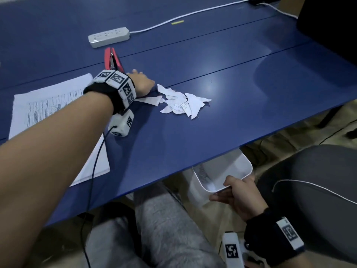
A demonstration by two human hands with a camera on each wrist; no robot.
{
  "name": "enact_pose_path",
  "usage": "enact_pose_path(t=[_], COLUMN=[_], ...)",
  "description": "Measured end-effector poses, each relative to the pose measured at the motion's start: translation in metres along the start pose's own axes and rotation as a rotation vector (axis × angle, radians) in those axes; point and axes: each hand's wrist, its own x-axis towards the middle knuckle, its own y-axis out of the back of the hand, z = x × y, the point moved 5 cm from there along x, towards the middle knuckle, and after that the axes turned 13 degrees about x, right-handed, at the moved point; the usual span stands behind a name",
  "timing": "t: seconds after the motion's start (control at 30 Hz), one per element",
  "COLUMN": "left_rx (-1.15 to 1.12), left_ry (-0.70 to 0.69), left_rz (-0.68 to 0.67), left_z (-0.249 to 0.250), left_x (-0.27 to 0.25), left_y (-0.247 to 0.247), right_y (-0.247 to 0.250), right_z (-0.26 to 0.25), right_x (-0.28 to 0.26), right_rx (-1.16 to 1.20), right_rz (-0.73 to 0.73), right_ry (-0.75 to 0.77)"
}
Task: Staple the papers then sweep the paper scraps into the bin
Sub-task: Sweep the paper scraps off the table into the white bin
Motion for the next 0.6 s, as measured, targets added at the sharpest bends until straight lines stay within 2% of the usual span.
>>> enact_pose_path(t=[0.1, 0.27, 0.33, 0.5, 0.6], left_rx=[0.019, -0.044, -0.089, -0.140, -0.095], left_ry=[-0.154, -0.302, -0.284, -0.272, -0.297], left_rz=[0.029, -0.021, -0.003, 0.156, 0.127], left_z=[0.025, 0.062, 0.064, 0.081, 0.097], left_x=[-0.012, -0.053, -0.060, -0.065, -0.068], left_y=[-0.001, -0.003, 0.003, 0.029, 0.027], right_y=[-0.005, -0.006, -0.005, -0.009, -0.008], right_z=[0.002, 0.010, 0.012, 0.016, 0.016], right_x=[-0.001, 0.004, 0.003, 0.002, 0.003], right_rx=[0.018, 0.001, 0.006, 0.007, 0.005], right_rz=[0.010, 0.002, -0.002, 0.006, 0.022], right_ry=[-0.011, -0.023, -0.020, -0.006, 0.021])
